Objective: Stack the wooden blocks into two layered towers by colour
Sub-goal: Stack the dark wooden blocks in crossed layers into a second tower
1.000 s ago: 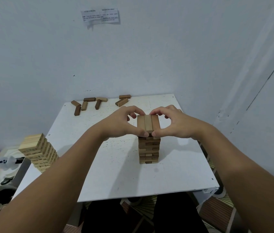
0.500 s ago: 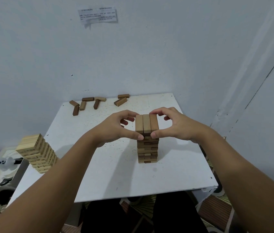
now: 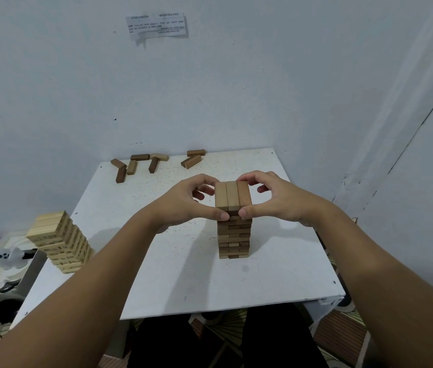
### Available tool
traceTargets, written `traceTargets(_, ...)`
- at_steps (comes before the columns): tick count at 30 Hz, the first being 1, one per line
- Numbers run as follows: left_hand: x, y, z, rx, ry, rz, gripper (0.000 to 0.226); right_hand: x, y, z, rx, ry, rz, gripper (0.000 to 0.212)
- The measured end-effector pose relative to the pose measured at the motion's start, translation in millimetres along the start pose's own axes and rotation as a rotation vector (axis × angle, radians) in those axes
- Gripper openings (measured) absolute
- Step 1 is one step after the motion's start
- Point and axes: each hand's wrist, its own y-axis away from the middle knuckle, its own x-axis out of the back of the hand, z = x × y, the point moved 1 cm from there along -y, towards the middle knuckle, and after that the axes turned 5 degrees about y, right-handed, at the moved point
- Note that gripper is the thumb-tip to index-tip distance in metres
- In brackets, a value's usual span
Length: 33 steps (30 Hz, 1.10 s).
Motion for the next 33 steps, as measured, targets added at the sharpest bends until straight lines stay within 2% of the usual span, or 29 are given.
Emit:
traceTargets(6,0,2,2,0.007,-0.002,-0.005,0.081,0,0,-2,-0.014,0.010,0.000,0.066)
traceTargets(11,3,7,6,0.017,-0.010,-0.015,0.099,2,2,-4,-0.020,0.040,0.017,0.084)
traceTargets(15,22,17,4,0.046,-0.011,-0.038,0.108,6,-3,-20,-0.022,-0.067,0.113,0.073)
traceTargets(19,51,29,-3,0.059,0.065,0.067,0.084,7,-21,-50,0.042,0.105,0.276,0.047)
traceTargets(22,70,34,-15,0.064,0.054,0.280,0.051,-4,-34,-80,0.131,0.303,0.340,0.033)
traceTargets(26,81,45,-36,0.050,-0.091,0.594,0.011,-35,-48,-121,0.243,0.513,0.406,0.035)
traceTargets(30,80,53,-61,0.099,-0.197,0.644,0.012,-87,-57,-153,0.347,0.449,0.447,0.029)
traceTargets(33,76,50,-86,0.150,-0.213,0.620,0.011,-138,-75,-151,0.310,0.344,0.382,0.028)
